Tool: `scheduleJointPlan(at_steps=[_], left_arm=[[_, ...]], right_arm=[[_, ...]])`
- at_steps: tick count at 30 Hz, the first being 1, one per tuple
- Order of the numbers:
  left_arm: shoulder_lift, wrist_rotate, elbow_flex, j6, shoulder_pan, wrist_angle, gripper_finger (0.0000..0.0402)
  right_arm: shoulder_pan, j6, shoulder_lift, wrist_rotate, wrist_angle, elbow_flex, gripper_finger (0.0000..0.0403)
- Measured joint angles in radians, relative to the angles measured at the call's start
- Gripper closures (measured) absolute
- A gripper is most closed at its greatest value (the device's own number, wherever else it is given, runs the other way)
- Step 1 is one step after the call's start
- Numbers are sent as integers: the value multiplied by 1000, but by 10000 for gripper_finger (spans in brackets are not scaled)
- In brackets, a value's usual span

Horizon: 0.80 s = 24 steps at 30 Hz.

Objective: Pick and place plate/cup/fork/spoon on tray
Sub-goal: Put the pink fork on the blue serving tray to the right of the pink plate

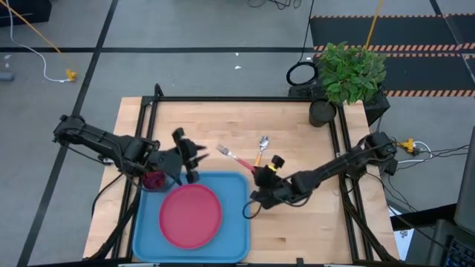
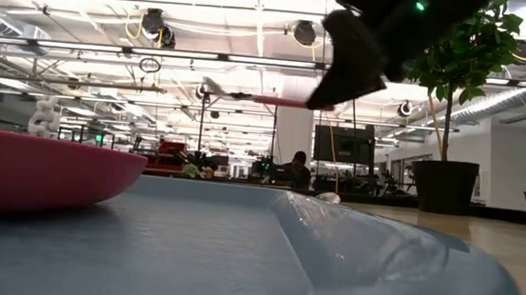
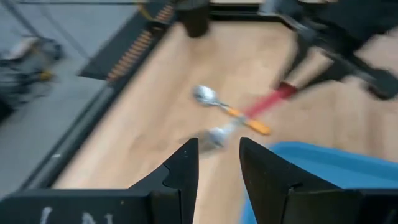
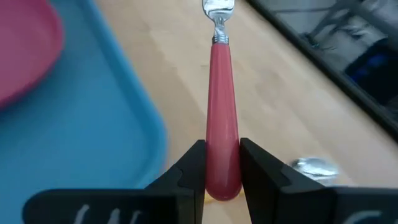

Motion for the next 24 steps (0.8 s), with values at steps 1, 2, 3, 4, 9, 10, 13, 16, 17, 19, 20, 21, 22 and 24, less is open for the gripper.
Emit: scheduleJointPlan(at_steps=[1, 2, 3, 4, 9, 10, 13, 16, 17, 19, 20, 21, 22, 24], left_arm=[[15, 22, 0, 0, -3, 16, 282], [33, 38, 0, 1, -4, 29, 282], [52, 52, 0, 4, -4, 44, 282], [73, 63, 0, 7, -3, 63, 282], [205, 208, 0, 3, 8, 154, 262], [235, 228, -1, 7, 7, 166, 251], [317, 223, -1, -3, 13, 234, 215], [393, 166, -1, -52, 28, 338, 185], [415, 154, -1, -74, 33, 371, 178], [453, 150, -2, -90, 39, 481, 169], [468, 150, -1, -90, 42, 546, 167], [482, 150, -1, -82, 45, 607, 166], [496, 150, -1, -75, 46, 680, 166], [522, 150, 0, -56, 51, 802, 165]], right_arm=[[10, 16, -4, 27, -1, -13, 337], [19, 32, -7, 49, -1, -24, 337], [26, 47, -8, 71, -1, -34, 337], [34, 58, -9, 103, 1, -40, 337], [69, 97, -20, 188, 0, -71, 337], [78, 101, -25, 207, 0, -77, 337], [100, 103, -37, 265, 1, -82, 337], [125, 103, -44, 322, 9, -83, 337], [133, 102, -44, 345, 18, -83, 337], [152, 103, -45, 386, 31, -83, 337], [160, 103, -45, 408, 41, -83, 337], [169, 103, -45, 429, 55, -83, 337], [177, 104, -45, 446, 65, -83, 337], [192, 106, -45, 481, 76, -83, 337]])
